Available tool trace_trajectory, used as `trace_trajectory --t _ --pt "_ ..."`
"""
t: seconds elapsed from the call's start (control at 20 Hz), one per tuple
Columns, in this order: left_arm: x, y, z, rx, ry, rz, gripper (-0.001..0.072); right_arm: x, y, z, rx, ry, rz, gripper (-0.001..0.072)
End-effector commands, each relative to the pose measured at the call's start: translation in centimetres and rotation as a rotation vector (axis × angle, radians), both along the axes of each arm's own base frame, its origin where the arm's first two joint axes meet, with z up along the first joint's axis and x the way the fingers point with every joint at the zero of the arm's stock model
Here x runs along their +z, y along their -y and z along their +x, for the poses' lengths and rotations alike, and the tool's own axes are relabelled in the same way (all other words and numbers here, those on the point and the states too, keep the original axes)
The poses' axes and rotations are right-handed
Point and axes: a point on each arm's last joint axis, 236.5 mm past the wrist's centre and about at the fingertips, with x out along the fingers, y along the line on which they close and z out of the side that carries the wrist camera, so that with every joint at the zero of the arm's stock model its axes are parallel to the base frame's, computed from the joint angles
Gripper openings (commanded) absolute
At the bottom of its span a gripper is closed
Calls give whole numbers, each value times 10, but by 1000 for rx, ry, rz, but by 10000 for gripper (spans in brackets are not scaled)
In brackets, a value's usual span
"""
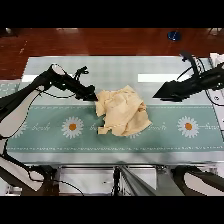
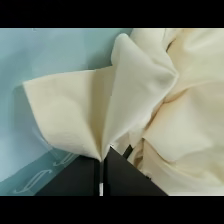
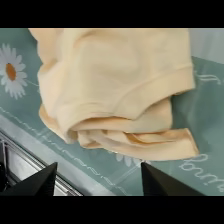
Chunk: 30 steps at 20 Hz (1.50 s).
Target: Fold the shirts.
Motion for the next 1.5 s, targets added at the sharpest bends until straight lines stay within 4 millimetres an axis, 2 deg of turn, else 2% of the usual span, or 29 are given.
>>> trace_trajectory --t 0.0,0.1,0.2,0.4,0.45,0.5,0.55,0.6,0.7,0.75,0.85,0.95,1.05,1.15,1.25,1.35,1.45 --pt "3 0 -2 -13 -5 -6 28 -7 -40 -10 41 -13 73 585" --pt "4 0 -4 -23 -12 -9 28 -20 -63 -11 55 15 52 585" --pt "5 0 -8 -40 -16 -13 28 -28 -81 -3 18 46 41 585" --pt "6 0 -11 -59 -14 -18 28 -59 -94 -4 -16 -46 -3 579" --pt "6 0 -12 -67 -14 -20 28 -66 -100 1 -25 -46 -1 497" --pt "7 0 -13 -74 -14 -22 28 -69 -107 5 -30 -32 6 228" --pt "9 -1 -14 -80 -11 -24 26 -67 -113 9 -45 -17 18 18" --pt "13 -2 -12 -92 15 -29 25 -58 -120 12 -48 3 52 17" --pt "35 -7 -2 -91 92 -35 24 -26 -132 16 -26 64 132 17" --pt "55 -15 8 -75 149 -33 24 0 -132 21 -24 124 159 17" --pt "111 -40 31 -34 305 -12 23 58 -122 31 -39 261 195 17" --pt "182 -80 46 35 486 72 23 126 -94 38 -91 405 208 17" --pt "268 -117 46 107 709 158 23 193 -53 36 -149 592 143 17" --pt "355 -135 24 160 924 188 23 252 -21 24 -209 746 95 17" --pt "428 -139 -14 189 1113 205 23 296 -6 3 -225 847 76 17" --pt "482 -148 -56 231 1269 261 23 317 9 -16 -235 880 25 17" --pt "518 -168 -96 301 1383 364 24 321 35 -27 -282 873 -96 17"
